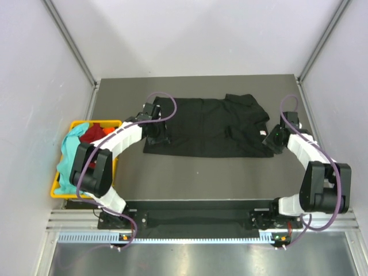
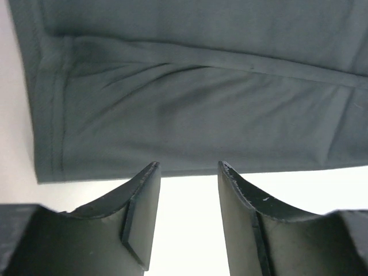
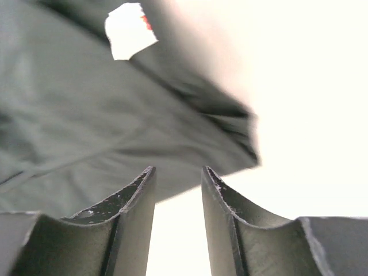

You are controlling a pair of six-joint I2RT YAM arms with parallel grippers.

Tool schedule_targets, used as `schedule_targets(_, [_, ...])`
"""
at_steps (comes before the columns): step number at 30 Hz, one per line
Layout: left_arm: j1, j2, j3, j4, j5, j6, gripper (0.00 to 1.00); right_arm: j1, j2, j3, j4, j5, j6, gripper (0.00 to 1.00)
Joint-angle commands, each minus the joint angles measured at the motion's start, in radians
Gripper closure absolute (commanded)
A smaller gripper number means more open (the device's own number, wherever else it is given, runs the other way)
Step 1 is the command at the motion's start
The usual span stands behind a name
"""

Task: Fold and stack the t-shirts
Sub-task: Fold the tshirt

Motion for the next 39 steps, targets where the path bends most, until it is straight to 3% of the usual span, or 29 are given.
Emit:
schedule_targets(1, [0.004,-0.087,-0.026,0.007,-0.064,-0.045,0.50,-0.057,-0.114,-0.009,-0.075,0.063,0.007,0.62])
schedule_targets(7, [0.047,-0.172,-0.127,0.026,-0.179,-0.111,0.47,-0.107,-0.158,-0.072,-0.094,0.104,0.035,0.63])
schedule_targets(13, [0.108,-0.171,-0.213,0.052,-0.187,-0.134,0.49,-0.120,-0.187,-0.138,0.004,0.083,0.042,0.63])
schedule_targets(33, [0.121,-0.074,-0.224,0.087,-0.306,-0.153,0.45,-0.120,-0.049,-0.161,0.113,0.124,0.072,0.60])
schedule_targets(38, [0.121,-0.059,-0.218,0.096,-0.300,-0.157,0.50,-0.121,-0.041,-0.176,0.142,0.124,0.065,0.74])
schedule_targets(39, [0.121,-0.059,-0.218,0.101,-0.297,-0.157,0.58,-0.120,-0.041,-0.176,0.145,0.123,0.064,0.77])
